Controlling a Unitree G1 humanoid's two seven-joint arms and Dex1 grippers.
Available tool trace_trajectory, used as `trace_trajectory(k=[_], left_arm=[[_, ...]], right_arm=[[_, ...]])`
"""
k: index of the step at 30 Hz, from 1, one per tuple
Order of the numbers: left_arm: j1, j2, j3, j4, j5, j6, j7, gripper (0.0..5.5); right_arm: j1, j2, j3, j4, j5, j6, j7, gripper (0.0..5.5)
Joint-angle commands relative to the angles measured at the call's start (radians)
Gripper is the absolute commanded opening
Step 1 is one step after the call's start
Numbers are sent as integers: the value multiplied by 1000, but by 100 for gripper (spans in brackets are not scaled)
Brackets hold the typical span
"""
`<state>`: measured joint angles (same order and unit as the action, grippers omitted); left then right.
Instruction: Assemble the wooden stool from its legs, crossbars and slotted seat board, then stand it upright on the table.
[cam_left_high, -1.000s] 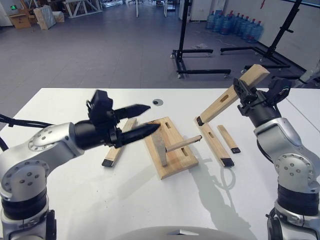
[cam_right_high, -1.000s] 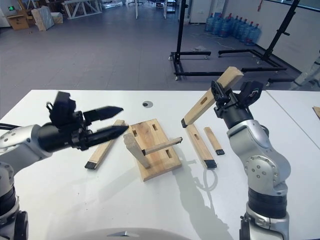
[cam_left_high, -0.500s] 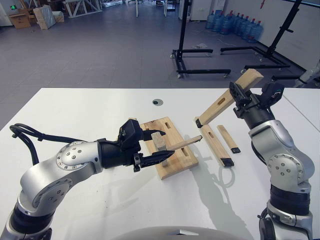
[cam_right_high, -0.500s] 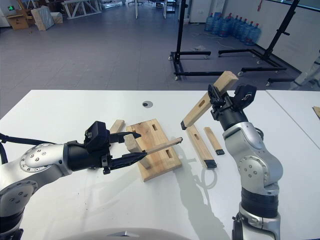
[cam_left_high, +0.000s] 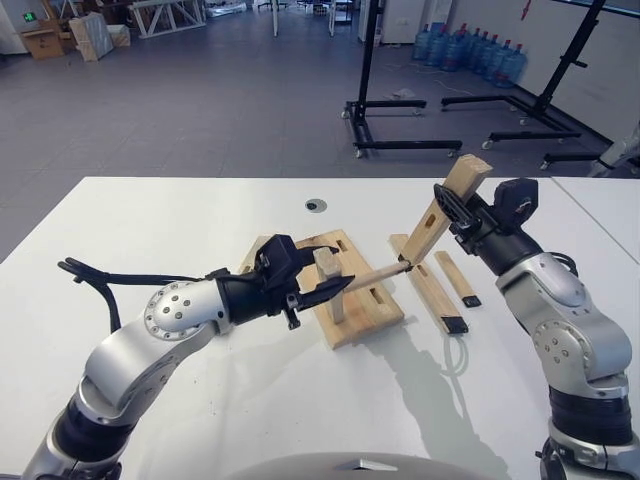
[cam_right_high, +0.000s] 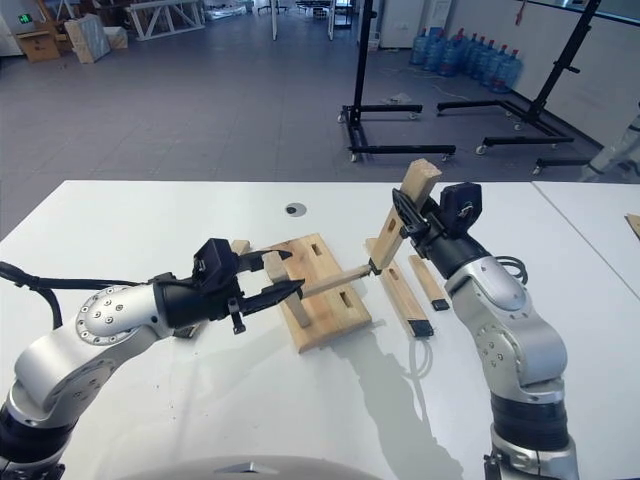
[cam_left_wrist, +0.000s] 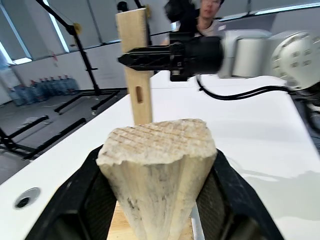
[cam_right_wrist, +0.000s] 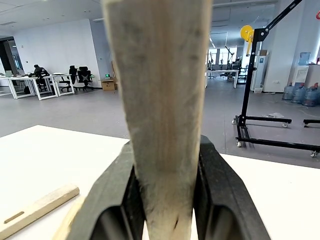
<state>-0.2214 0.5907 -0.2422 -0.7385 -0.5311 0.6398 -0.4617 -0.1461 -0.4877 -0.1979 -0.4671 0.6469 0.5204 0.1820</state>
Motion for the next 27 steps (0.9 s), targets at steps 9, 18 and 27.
trace_trajectory(k=[9,18,27], left_arm=[[8,-31,-27,75,95,-2,0,199],[-21,-77,68,92,-21,70,-22,199],[-4,-79,46,85,-7,75,-29,199]], right_arm=[[-21,106,93,78,-158,-158,81,100],[-20,166,153,158,-242,-242,139,100],[-36,205,165,249,-282,-282,171,100]])
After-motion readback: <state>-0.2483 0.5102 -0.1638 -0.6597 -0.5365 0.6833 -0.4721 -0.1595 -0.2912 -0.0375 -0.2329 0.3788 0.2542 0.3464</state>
